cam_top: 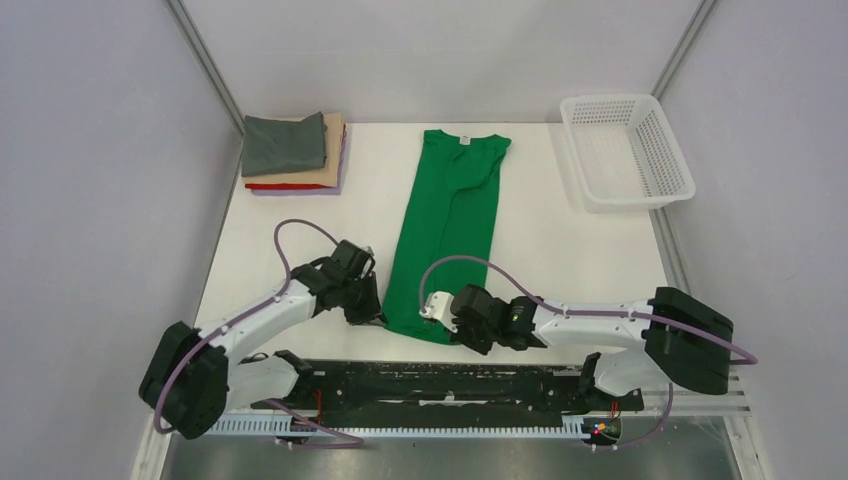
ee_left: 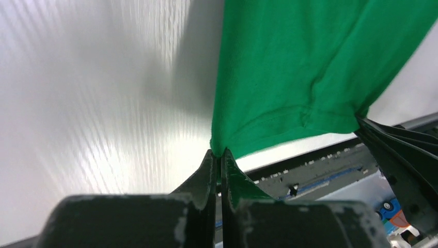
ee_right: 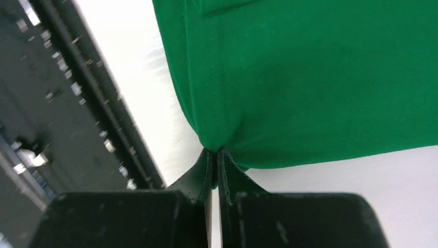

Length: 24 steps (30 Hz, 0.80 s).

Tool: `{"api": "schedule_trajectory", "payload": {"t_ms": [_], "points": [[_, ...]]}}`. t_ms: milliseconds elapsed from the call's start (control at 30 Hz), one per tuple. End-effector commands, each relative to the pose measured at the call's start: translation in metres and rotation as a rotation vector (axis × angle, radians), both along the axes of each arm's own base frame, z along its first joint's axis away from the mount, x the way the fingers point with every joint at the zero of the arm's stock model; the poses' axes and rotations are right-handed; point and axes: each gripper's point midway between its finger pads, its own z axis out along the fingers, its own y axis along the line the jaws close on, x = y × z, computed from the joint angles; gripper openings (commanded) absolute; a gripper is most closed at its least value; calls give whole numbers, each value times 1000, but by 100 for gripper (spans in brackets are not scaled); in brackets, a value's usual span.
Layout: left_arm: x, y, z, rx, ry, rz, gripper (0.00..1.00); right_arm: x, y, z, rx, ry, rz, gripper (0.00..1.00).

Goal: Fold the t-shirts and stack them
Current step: Grab the bottom of the folded rectangular tshirt with both arms, then fold the folded rectangular tshirt in 1/3 of the way

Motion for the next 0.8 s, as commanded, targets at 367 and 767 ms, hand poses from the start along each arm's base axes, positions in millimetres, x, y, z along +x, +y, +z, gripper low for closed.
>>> {"api": "schedule_trajectory", "payload": {"t_ms": [367, 767], "points": [[41, -22, 72, -59, -155, -9, 2, 58, 4, 68, 171, -113, -175, 0], [167, -61, 87, -34, -334, 48, 2, 170, -27, 93, 97, -330, -358, 0]]}}
